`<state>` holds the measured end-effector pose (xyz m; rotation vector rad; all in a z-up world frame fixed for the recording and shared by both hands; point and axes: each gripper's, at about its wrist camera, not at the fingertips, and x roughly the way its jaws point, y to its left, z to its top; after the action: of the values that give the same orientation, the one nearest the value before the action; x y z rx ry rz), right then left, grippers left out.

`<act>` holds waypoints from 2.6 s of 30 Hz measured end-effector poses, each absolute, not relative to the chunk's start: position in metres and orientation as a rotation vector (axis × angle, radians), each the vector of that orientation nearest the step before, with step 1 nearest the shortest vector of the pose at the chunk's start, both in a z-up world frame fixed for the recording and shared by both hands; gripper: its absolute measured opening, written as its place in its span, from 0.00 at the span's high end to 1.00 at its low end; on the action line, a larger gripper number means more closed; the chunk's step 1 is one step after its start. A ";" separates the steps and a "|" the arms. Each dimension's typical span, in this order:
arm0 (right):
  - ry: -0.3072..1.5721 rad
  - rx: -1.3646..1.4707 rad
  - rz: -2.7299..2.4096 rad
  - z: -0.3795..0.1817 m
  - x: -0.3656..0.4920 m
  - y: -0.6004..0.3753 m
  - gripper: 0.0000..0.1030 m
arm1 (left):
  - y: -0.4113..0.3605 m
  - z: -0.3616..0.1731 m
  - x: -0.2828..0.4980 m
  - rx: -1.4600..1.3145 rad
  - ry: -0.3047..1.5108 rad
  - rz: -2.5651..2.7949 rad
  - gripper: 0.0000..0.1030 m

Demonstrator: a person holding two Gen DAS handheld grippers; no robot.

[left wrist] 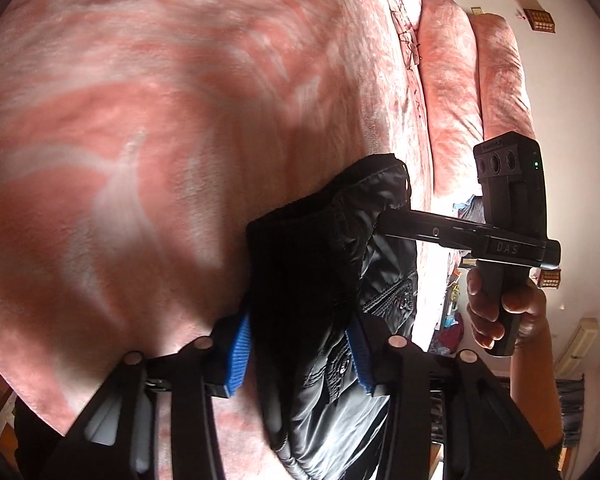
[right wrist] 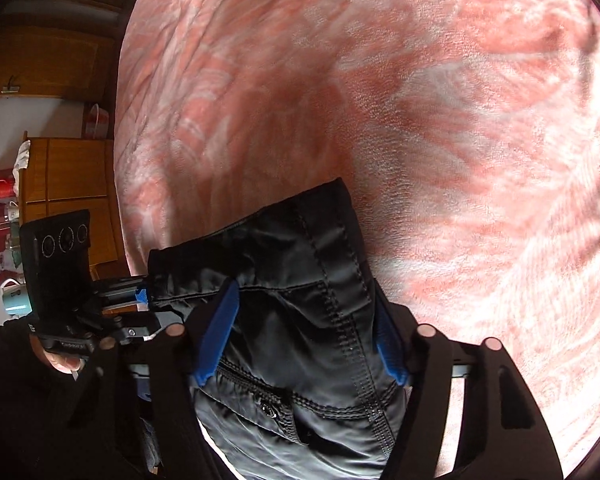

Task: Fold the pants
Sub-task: 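Grasp the folded black pants with the left gripper while the right gripper grasps them too, then lift the folded pants with the left gripper and hold them up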

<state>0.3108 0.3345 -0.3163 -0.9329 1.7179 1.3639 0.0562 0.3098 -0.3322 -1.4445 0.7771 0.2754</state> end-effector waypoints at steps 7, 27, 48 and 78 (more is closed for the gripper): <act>1.664 -0.927 1.359 -0.305 0.308 0.327 0.64 | 0.304 -0.316 0.057 -1.358 0.779 0.299 0.69; 1.404 -0.817 1.351 -0.159 0.298 0.255 0.76 | 0.256 -0.191 0.063 -1.082 0.713 0.211 0.71; 1.209 -0.660 1.267 -0.041 0.284 0.118 0.75 | 0.136 -0.070 0.066 -0.760 0.695 0.071 0.72; 1.134 -0.551 1.184 -0.009 0.288 0.028 0.75 | 0.060 -0.027 0.080 -0.554 0.707 -0.024 0.72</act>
<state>0.2877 0.0279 -0.0091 -0.5505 1.1338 1.1837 0.0798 0.0601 -0.0266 -0.5541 0.7071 -0.0243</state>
